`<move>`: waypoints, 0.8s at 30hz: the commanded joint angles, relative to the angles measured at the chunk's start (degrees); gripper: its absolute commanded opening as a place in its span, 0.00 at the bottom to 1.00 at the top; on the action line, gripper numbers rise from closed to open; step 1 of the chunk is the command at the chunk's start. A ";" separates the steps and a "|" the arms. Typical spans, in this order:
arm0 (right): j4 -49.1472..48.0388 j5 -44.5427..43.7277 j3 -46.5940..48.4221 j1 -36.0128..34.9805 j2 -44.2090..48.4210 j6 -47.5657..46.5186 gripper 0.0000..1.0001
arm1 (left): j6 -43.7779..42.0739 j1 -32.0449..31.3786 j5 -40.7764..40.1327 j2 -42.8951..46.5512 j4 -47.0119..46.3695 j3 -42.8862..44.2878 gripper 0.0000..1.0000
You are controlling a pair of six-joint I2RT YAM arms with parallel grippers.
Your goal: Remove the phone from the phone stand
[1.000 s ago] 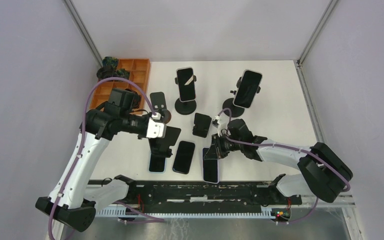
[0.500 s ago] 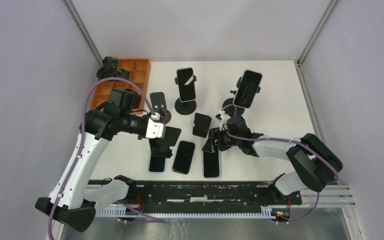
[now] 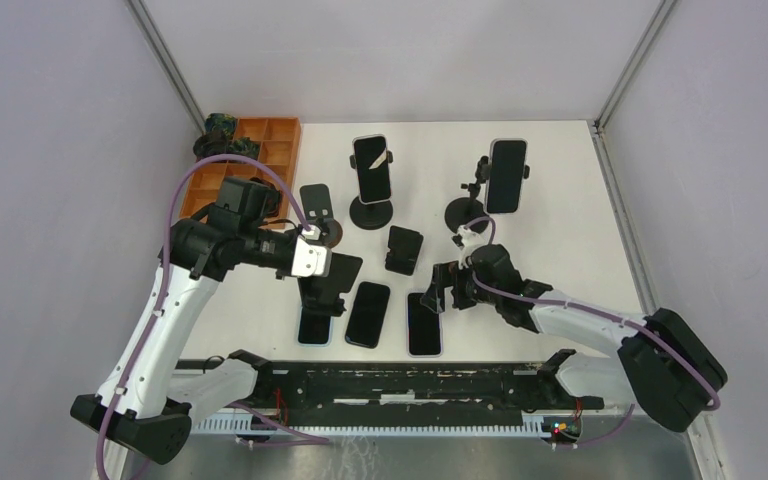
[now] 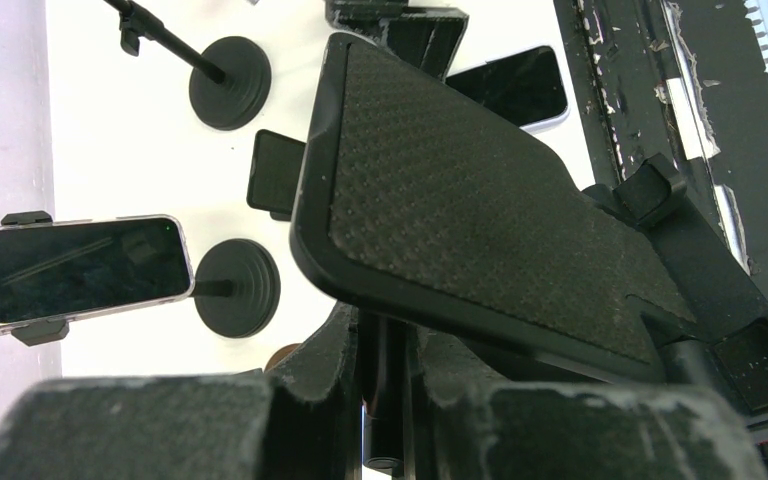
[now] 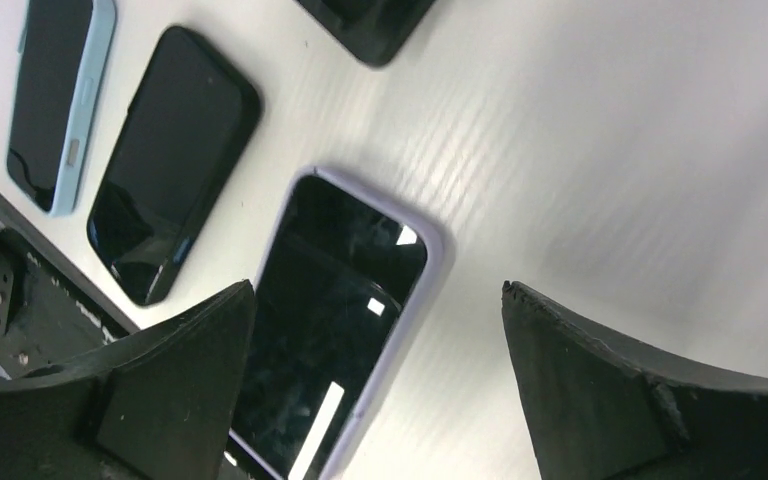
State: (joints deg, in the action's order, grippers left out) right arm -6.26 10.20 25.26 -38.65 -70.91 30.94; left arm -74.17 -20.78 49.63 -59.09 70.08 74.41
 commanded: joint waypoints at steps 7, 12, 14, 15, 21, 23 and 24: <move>-0.92 2.83 -4.21 -7.66 4.61 2.40 0.98 | -0.01 -0.32 2.72 -0.15 -1.31 0.84 0.02; -6.63 3.40 -5.95 -10.55 -1.85 4.51 0.98 | 0.35 -0.32 2.52 0.47 -1.25 1.09 0.02; -9.40 4.07 -5.48 -11.51 -3.60 5.63 0.98 | 0.34 -0.29 2.41 0.55 -1.12 1.20 0.02; -10.51 4.41 -4.80 -12.12 -4.31 6.07 0.98 | 0.34 -0.32 2.45 0.55 -1.13 1.25 0.02; -8.42 4.74 3.59 -13.26 -5.45 5.46 0.98 | 0.72 -0.30 2.90 0.28 -0.90 1.14 0.02; -4.23 3.17 6.38 -13.23 -2.91 3.51 0.98 | 0.04 -0.27 3.14 0.59 -0.68 0.86 0.02; -3.18 2.95 7.17 -13.19 -0.88 2.58 0.98 | -0.44 -0.31 3.33 0.77 -0.58 0.71 0.02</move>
State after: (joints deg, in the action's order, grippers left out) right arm -13.15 14.02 26.52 -51.55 -76.66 35.75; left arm -74.19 -20.78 49.74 -59.31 70.15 74.41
